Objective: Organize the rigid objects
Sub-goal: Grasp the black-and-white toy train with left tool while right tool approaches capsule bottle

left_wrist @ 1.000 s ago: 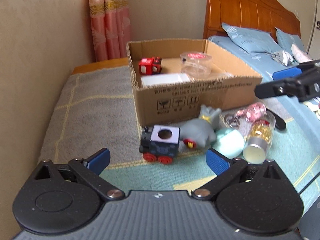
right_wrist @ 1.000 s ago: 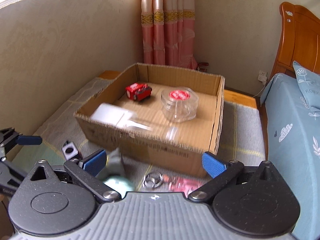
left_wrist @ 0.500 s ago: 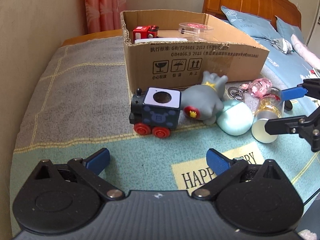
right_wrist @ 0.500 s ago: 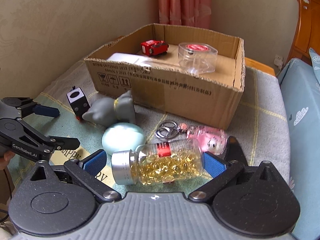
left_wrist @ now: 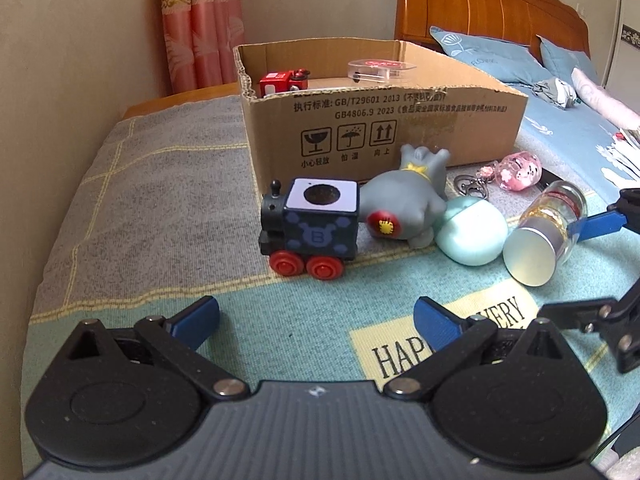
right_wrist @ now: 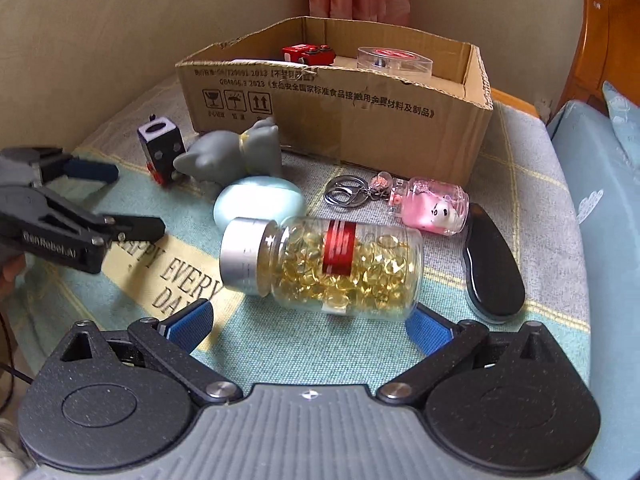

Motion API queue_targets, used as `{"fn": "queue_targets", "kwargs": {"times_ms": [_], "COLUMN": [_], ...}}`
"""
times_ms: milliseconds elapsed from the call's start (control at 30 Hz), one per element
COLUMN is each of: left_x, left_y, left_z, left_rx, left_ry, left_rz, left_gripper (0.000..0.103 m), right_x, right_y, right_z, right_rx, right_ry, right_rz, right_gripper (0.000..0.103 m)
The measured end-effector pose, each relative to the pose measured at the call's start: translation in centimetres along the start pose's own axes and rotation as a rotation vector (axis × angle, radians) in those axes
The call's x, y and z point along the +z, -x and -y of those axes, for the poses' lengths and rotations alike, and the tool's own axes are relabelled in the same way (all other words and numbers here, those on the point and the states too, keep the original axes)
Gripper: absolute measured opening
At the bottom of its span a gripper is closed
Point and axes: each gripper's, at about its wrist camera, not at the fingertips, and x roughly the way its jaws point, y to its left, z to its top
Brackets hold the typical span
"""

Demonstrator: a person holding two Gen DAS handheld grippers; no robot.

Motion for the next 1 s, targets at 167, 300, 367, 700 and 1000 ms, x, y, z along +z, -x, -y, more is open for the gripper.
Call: {"fn": "queue_targets", "kwargs": {"times_ms": [167,300,367,700,1000], "left_x": [0.6,1.3,1.8,3.2,3.0], "left_y": [-0.5,-0.5,-0.3,-0.6,-0.3], "left_z": [-0.3,-0.2,-0.1,-0.4,-1.3], "left_rx": [0.019,0.031,0.025,-0.035,-0.046], "left_ry": [0.002,-0.029,-0.049,-0.084,-0.049], "left_rz": [-0.003,0.022,0.04,0.059,0.043], "left_gripper": [0.102,0.1,0.098,0.063,0.054], "right_x": [-0.4,-0.6,-0.7,-0.8,-0.7], "right_y": [0.2,0.3,0.3,0.4,0.5], "right_z": [0.0,0.0,0.0,-0.1,-0.1], "right_rx": [-0.006,-0.007,-0.006,-0.01,-0.012], "right_ry": [-0.022,-0.022,-0.021,-0.024,-0.026], "right_rz": [0.027,0.043,0.053,0.062,0.061], "right_gripper": [0.103,0.103,0.103,0.103,0.103]}}
